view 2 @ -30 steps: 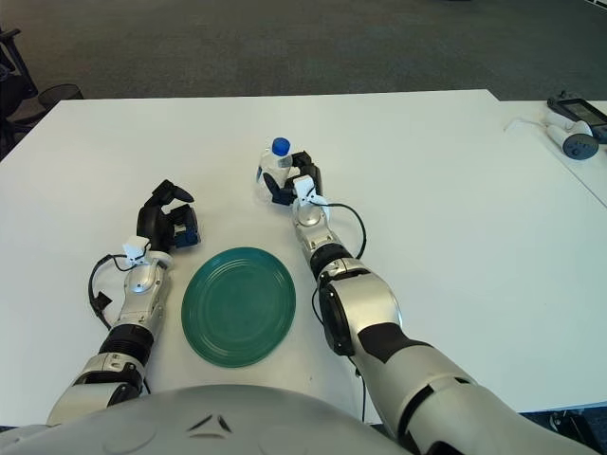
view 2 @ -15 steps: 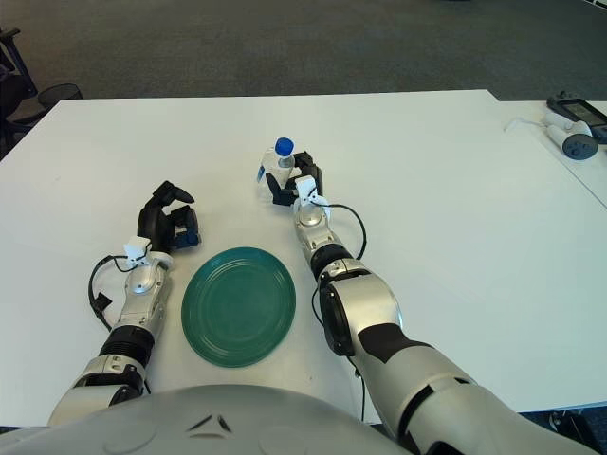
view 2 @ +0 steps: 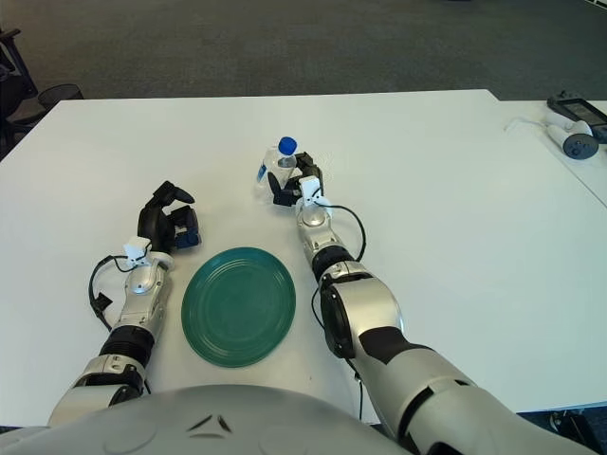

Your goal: Put the bottle into the plate.

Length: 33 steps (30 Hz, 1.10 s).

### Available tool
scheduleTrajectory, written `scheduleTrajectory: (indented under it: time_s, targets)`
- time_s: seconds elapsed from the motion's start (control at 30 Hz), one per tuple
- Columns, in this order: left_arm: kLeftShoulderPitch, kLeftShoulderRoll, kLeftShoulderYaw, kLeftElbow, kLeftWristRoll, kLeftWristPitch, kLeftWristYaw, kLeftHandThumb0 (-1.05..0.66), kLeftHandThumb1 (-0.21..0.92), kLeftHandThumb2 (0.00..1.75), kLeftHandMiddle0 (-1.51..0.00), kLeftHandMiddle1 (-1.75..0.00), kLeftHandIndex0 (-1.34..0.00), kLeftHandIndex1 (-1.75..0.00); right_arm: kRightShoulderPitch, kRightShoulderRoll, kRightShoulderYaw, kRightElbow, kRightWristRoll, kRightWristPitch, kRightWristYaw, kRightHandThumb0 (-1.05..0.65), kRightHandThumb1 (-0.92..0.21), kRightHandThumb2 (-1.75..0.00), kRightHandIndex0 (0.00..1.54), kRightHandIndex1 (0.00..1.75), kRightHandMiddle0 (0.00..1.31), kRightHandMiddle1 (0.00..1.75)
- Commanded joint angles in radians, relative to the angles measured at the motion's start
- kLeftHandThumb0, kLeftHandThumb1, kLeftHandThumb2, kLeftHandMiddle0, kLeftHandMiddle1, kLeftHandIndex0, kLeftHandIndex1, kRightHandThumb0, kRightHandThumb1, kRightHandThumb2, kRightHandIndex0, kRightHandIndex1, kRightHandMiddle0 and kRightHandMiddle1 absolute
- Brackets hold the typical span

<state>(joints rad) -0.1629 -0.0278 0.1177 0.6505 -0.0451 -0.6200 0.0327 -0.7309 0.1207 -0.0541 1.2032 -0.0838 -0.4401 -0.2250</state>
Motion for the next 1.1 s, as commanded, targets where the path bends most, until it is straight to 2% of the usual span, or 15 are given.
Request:
scheduleTrajectory:
  time_s: [0.0, 0.13, 0.23, 0.27, 0.37, 0.53, 0.6, 0.77, 0.87, 0.97, 1.07]
  targets:
    - [0.059, -0.014, -0.005, 0.063, -0.006, 0.017, -0.014, -0.54, 0.16, 1.51, -1.28, -1.75, -0.74, -1.75, 0.020, -0.005, -0.008, -0.062, 0.024, -0.080, 0.044, -0.06, -0.27, -1.36, 1.21, 1.75, 0.99, 1.75]
    - [0.060, -0.015, -0.004, 0.059, -0.014, 0.025, -0.023, -0.54, 0.15, 1.52, -1.28, -1.75, -0.75, -1.75, 0.040, -0.013, -0.003, -0.110, 0.019, -0.126, 0.061, -0.06, -0.28, -1.34, 1.22, 1.75, 0.99, 1.75]
    - [0.055, -0.015, 0.000, 0.065, -0.023, 0.018, -0.036, -0.54, 0.15, 1.52, -1.28, -1.75, -0.74, -1.75, 0.079, -0.017, 0.007, -0.247, 0.027, -0.153, 0.092, -0.07, -0.28, -1.33, 1.22, 1.75, 0.98, 1.75]
    - [0.054, -0.014, 0.000, 0.067, -0.025, 0.015, -0.041, -0.54, 0.15, 1.51, -1.28, -1.75, -0.74, -1.75, 0.106, -0.017, 0.016, -0.333, 0.032, -0.151, 0.112, -0.07, -0.29, -1.33, 1.23, 1.75, 0.98, 1.75]
    - [0.050, -0.012, 0.003, 0.072, -0.024, 0.013, -0.046, -0.54, 0.16, 1.51, -1.27, -1.75, -0.74, -1.75, 0.154, -0.012, 0.035, -0.475, 0.041, -0.137, 0.148, -0.07, -0.29, -1.33, 1.23, 1.75, 0.99, 1.75]
    - [0.048, -0.010, 0.003, 0.076, -0.011, 0.014, -0.034, -0.53, 0.17, 1.49, -1.27, -1.75, -0.73, -1.75, 0.225, 0.001, 0.071, -0.614, 0.049, -0.138, 0.200, -0.08, -0.30, -1.30, 1.23, 1.75, 0.97, 1.75]
    - [0.049, -0.011, 0.002, 0.076, 0.000, 0.019, -0.019, -0.53, 0.17, 1.49, -1.27, -1.75, -0.73, -1.75, 0.287, 0.005, 0.105, -0.719, 0.057, -0.135, 0.238, -0.08, -0.31, -1.28, 1.22, 1.75, 0.96, 1.75]
    - [0.045, -0.011, 0.001, 0.082, 0.014, 0.014, 0.002, -0.53, 0.18, 1.48, -1.27, -1.75, -0.72, -1.75, 0.391, 0.000, 0.159, -0.898, 0.062, -0.096, 0.292, -0.09, -0.34, -1.23, 1.21, 1.75, 0.94, 1.75]
    - [0.042, -0.013, -0.003, 0.086, 0.020, -0.002, 0.006, -0.53, 0.17, 1.49, -1.28, -1.75, -0.73, -1.75, 0.495, -0.014, 0.216, -1.085, 0.058, -0.047, 0.333, -0.11, -0.36, -1.20, 1.20, 1.75, 0.93, 1.75]
    - [0.040, -0.013, -0.005, 0.089, 0.016, -0.010, -0.004, -0.54, 0.16, 1.50, -1.28, -1.75, -0.74, -1.75, 0.536, -0.026, 0.238, -1.161, 0.052, -0.021, 0.354, -0.11, -0.36, -1.19, 1.20, 1.75, 0.93, 1.75]
    - [0.037, -0.013, -0.006, 0.092, 0.000, -0.011, -0.030, -0.55, 0.15, 1.52, -1.29, -1.75, -0.75, -1.75, 0.570, -0.037, 0.266, -1.212, 0.032, -0.030, 0.370, -0.11, -0.37, -1.18, 1.20, 1.75, 0.94, 1.75]
